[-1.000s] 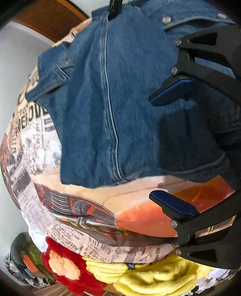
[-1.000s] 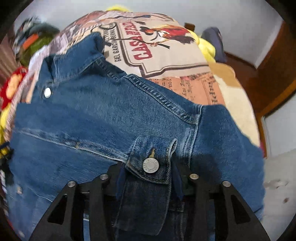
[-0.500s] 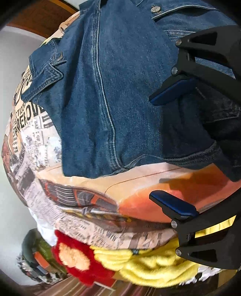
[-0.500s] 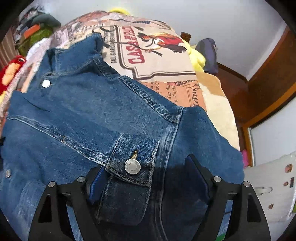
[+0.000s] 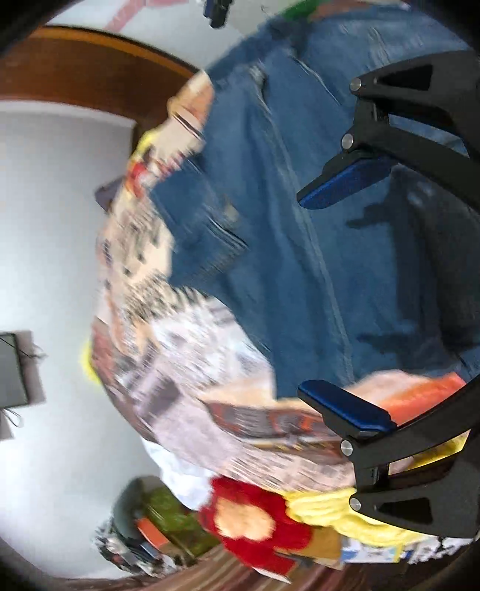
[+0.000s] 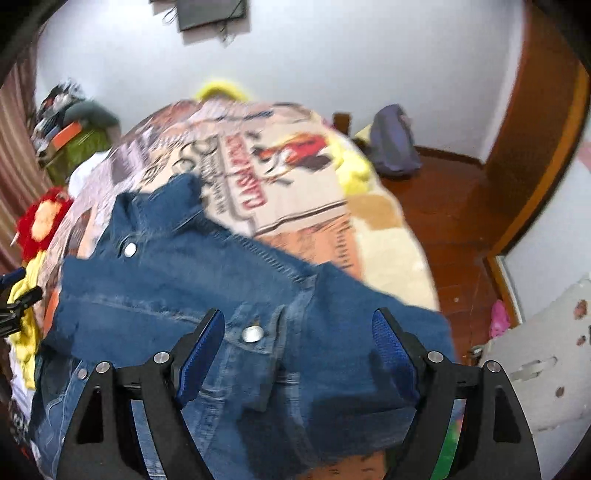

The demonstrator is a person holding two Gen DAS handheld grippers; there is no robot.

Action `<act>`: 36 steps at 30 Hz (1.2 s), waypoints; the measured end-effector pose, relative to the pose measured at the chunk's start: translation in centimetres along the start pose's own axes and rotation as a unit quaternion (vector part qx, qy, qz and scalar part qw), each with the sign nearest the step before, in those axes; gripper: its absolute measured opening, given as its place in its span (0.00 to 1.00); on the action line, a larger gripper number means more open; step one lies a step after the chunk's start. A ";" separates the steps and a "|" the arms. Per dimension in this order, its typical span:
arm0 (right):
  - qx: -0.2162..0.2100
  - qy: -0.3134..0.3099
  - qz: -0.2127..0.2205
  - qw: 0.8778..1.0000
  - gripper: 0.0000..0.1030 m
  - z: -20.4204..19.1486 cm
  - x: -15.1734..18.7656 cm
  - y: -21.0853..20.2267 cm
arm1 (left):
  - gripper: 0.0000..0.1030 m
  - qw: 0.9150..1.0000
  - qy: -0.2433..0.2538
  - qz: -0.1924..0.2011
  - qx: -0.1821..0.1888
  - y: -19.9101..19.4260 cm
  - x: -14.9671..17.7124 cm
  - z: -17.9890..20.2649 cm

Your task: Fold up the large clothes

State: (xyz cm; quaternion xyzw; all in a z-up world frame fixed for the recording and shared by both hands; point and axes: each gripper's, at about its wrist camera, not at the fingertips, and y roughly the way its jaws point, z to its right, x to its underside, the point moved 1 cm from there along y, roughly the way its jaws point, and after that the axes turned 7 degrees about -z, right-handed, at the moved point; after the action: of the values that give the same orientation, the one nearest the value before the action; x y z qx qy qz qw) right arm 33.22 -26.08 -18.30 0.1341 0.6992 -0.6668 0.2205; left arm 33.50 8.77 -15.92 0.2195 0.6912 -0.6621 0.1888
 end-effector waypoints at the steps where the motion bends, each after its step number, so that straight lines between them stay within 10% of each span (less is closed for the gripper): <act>1: 0.009 0.005 0.007 1.000 0.78 0.8 0.1 -0.6 | 0.91 1.000 0.003 0.009 0.009 -0.3 -0.6 0.6; 12: -0.017 0.122 -0.024 0.992 0.78 10.1 5.0 -1.2 | 0.92 0.995 0.043 -0.002 0.092 2.8 -3.2 9.0; 28: -0.140 0.400 -0.108 0.900 0.77 21.5 13.7 7.6 | 0.92 0.985 0.046 -0.118 0.120 10.9 -0.3 12.6; 36: -0.126 0.421 -0.100 0.893 0.51 22.1 12.0 10.3 | 0.92 0.985 0.046 -0.117 0.120 10.8 -0.2 12.3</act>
State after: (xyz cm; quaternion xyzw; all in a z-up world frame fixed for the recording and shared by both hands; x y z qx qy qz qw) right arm 30.58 -48.49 -33.43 0.3025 0.8146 -0.4725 -0.1473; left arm 39.33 -3.26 -25.44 0.1884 0.6357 -0.7469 0.0504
